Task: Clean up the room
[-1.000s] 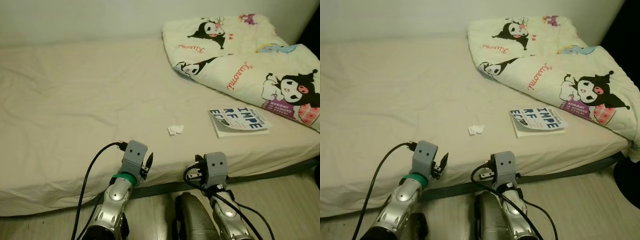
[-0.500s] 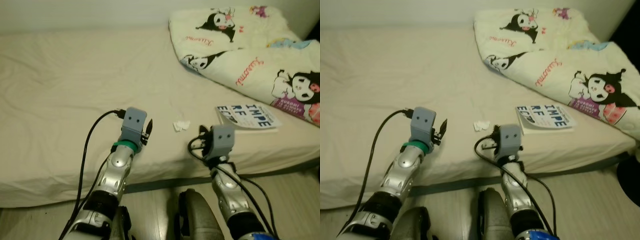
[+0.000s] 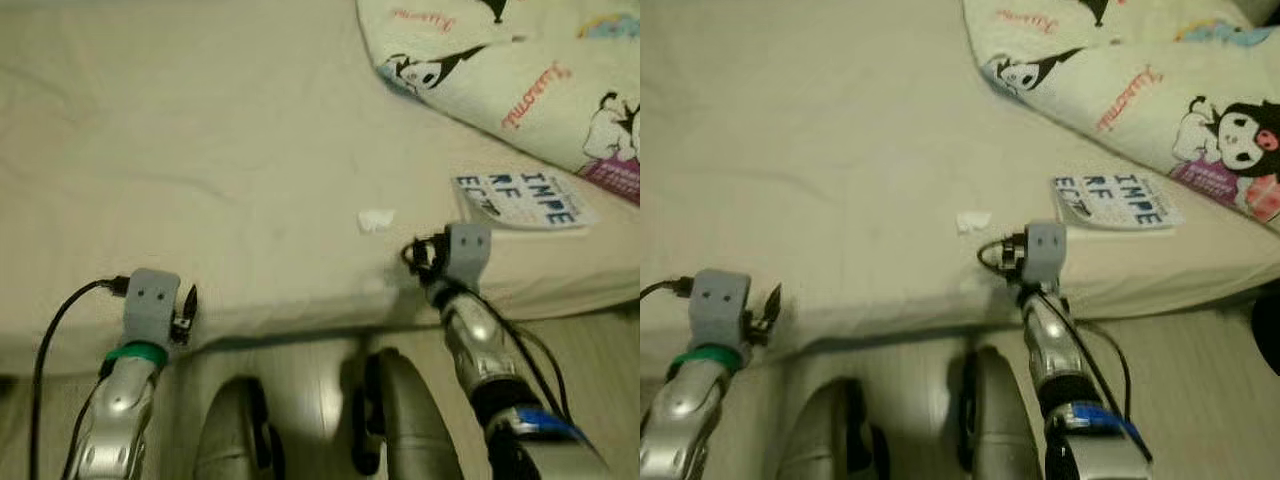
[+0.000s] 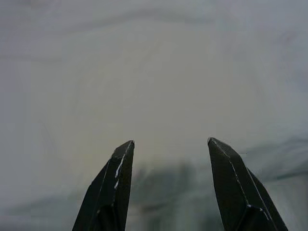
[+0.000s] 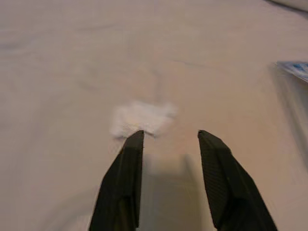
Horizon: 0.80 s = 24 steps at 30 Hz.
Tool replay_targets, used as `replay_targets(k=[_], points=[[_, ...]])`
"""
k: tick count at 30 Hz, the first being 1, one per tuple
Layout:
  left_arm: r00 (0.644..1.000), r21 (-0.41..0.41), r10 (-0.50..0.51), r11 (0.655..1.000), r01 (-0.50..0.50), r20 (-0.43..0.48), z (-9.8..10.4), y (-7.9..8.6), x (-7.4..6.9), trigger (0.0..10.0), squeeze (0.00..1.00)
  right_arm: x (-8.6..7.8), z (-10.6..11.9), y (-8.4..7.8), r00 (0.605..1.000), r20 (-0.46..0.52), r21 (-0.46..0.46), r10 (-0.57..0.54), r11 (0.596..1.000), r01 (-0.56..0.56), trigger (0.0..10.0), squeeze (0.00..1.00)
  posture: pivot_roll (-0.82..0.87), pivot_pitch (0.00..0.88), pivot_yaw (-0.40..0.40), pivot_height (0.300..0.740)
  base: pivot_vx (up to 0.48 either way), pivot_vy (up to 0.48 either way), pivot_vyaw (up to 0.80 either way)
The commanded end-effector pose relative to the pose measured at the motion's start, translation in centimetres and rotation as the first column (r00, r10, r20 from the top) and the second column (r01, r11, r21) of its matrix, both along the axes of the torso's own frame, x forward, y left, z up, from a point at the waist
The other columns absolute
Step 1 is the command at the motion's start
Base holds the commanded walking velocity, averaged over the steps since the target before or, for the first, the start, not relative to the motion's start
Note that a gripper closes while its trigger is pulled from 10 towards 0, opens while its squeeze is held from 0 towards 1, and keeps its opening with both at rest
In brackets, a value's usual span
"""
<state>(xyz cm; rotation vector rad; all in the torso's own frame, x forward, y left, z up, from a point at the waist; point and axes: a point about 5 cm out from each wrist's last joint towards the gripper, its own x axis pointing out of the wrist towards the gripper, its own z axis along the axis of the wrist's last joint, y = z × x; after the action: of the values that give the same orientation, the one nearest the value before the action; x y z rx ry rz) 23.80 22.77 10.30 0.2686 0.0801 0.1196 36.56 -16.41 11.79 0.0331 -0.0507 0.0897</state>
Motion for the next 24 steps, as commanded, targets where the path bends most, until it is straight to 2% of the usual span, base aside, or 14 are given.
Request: replay_targets(k=[1, 3, 4, 8, 10, 11, 12, 13, 16, 17, 20, 21, 24], points=[[1.0, -0.008, -0.006, 1.0, 0.006, -0.025, 0.0, -0.1, -1.5, 10.0, 0.0, -0.3, -1.2, 0.0, 0.998, -0.057, 0.024, 0.01, 1.0, -0.008, 10.0, 0.0, 0.17, 0.41, 0.039, 0.63, 0.0, 0.0, 0.0], [1.0, -0.008, 0.001, 1.0, -0.001, -0.029, 0.5, -0.3, -2.9, 10.0, 0.0, 0.3, -0.7, 0.5, 0.997, -0.067, 0.017, 0.026, 1.0, -0.025, 10.0, 0.0, 0.21, 0.437, 0.02, 0.63, 0.0, 0.0, 0.0], [1.0, -0.008, 0.001, 1.0, -0.001, -0.029, 0.5, -0.3, -2.9, 10.0, 0.0, 0.3, -0.7, 0.5, 0.997, -0.067, 0.017, 0.026, 1.0, -0.025, 10.0, 0.0, 0.21, 0.437, 0.02, 0.63, 0.0, 0.0, 0.0], [0.999, -0.011, 0.022, 1.0, -0.022, -0.028, 1.4, -0.6, -4.7, 10.0, 0.0, 0.8, -0.4, 0.9, 0.995, -0.09, -0.023, 0.041, 0.999, -0.044, 10.0, 0.0, 0.26, 0.479, 0.002, 0.63, 0.0, 0.0, 0.0], [0.999, -0.009, 0.025, 1.0, -0.025, -0.029, 1.7, -0.6, -5.0, 10.0, 0.0, 0.9, -0.3, 0.9, 0.995, -0.092, -0.032, 0.044, 0.998, -0.047, 10.0, 0.0, 0.26, 0.479, 0.002, 0.63, 0.0, 0.0, 0.0], [0.999, -0.009, 0.032, 0.999, -0.032, -0.03, 2.0, -0.7, -5.4, 10.0, 0.0, 1.0, 0.0, 0.8, 0.995, -0.088, -0.046, 0.042, 0.998, -0.047, 10.0, 0.89, 0.27, 0.494, -0.003, 0.63, 0.0, 0.0, 0.0], [0.999, -0.009, 0.032, 0.999, -0.032, -0.03, 2.0, -0.7, -5.4, 10.0, 0.0, 1.0, 0.0, 0.8, 0.995, -0.088, -0.046, 0.042, 0.998, -0.047, 10.0, 0.89, 0.27, 0.494, -0.003, 0.63, 0.0, 0.0, 0.0], [0.999, -0.009, 0.037, 0.999, -0.037, -0.036, 2.2, -0.7, -5.7, 10.0, 0.0, 1.2, 0.2, 0.8, 0.996, -0.085, -0.055, 0.042, 0.997, -0.047, 10.0, 1.0, 0.27, 0.494, -0.003, 0.63, 0.0, 0.0, 0.0], [0.998, -0.012, 0.046, 0.999, -0.046, -0.041, 2.6, -0.8, -6.3, 10.0, 0.0, 1.5, 0.7, 0.5, 0.996, -0.083, -0.066, 0.031, 0.997, -0.036, 10.0, 1.0, 0.29, 0.531, -0.01, 0.63, 0.0, 0.0, 0.0], [0.997, -0.016, 0.059, 0.998, -0.06, -0.056, 3.2, -1.0, -7.2, 10.0, 0.0, 1.9, 1.3, -0.1, 0.996, -0.087, -0.092, 0.008, 0.996, -0.016, 10.0, 1.0, 0.29, 0.542, -0.011, 0.63, 0.0, 0.0, 0.0], [0.996, -0.017, 0.07, 0.997, -0.071, -0.063, 3.7, -1.1, -7.7, 10.0, 0.0, 2.0, 1.4, -0.3, 0.996, -0.094, -0.102, 0.002, 0.995, -0.011, 10.0, 1.0, 0.3, 0.552, -0.012, 0.63, 0.0, 0.0, 0.0], [0.995, -0.016, 0.075, 0.997, -0.076, -0.065, 3.9, -1.0, -7.9, 10.0, 0.0, 2.1, 1.5, -0.4, 0.995, -0.095, -0.106, 0.001, 0.994, -0.011, 10.0, 0.0, 0.31, 0.569, -0.009, 0.63, 0.0, 0.0, 0.0], [0.994, -0.01, 0.087, 0.996, -0.088, -0.07, 4.4, -0.9, -8.4, 10.0, 0.0, 2.1, 1.6, -0.6, 0.996, -0.092, -0.126, 0.0, 0.992, -0.012, 10.0, 0.0, 0.32, 0.584, -0.005, 0.63, 0.0, 0.0, 0.0]])
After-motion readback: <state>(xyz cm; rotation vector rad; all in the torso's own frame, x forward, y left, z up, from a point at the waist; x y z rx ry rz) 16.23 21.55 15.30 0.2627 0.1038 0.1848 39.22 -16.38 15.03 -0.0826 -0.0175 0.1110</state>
